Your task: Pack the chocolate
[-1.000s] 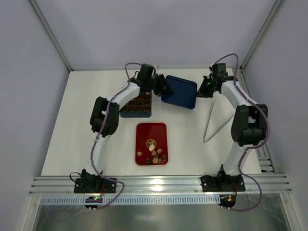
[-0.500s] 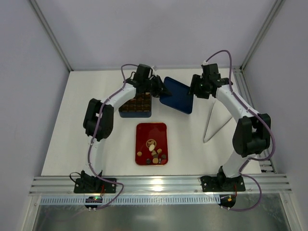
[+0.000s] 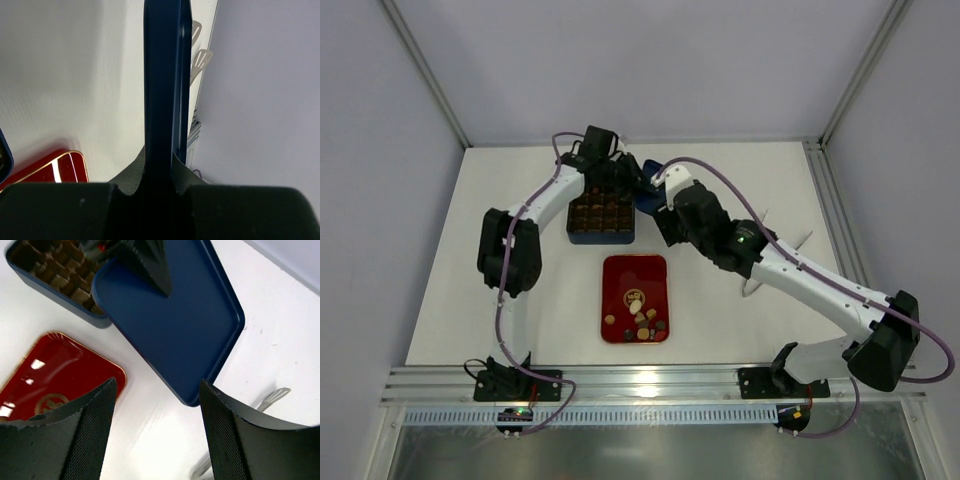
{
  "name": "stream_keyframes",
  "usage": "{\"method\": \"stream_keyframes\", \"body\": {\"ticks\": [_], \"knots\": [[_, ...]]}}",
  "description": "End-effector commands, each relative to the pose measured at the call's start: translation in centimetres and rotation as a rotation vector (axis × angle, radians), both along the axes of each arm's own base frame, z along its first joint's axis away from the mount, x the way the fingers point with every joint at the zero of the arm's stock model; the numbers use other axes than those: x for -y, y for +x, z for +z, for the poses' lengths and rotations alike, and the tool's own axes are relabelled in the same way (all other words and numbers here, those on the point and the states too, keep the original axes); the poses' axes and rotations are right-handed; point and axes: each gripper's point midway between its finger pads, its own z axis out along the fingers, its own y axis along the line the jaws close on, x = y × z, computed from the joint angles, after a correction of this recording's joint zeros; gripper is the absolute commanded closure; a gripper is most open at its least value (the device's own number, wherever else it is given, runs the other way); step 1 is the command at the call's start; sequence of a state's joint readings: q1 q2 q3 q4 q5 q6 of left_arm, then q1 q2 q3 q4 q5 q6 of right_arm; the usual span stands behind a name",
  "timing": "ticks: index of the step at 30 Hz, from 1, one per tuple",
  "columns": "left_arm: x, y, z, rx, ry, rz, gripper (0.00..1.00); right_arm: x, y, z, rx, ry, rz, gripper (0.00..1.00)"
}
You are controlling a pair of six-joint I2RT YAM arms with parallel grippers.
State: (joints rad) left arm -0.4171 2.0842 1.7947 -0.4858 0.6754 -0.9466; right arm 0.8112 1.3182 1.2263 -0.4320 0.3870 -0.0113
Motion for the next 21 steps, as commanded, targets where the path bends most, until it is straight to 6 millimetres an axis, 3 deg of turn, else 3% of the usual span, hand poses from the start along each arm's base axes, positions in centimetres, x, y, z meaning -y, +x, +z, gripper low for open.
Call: {"method": "stream_keyframes", "body": {"ticks": [1,14,21], "knots": [[-0.2,-1.9,3.7,0.003,-0.052,-0.034,1.0,0.2,0.6,-1.3,0.088,-0.218,-0.015,0.32],[-0.8,-3.6,4.7,-0.012,-0.052,-0.039,1.0,-1.6,2.8,-3.9,0.147,-0.467,0.005,0.32],[-1.0,-4.3,5.2,-0.006,-0.06,-0.052,1.0,-2.1,4.0,-4.4,0.203,-0.529,-0.011,0.44]]}}
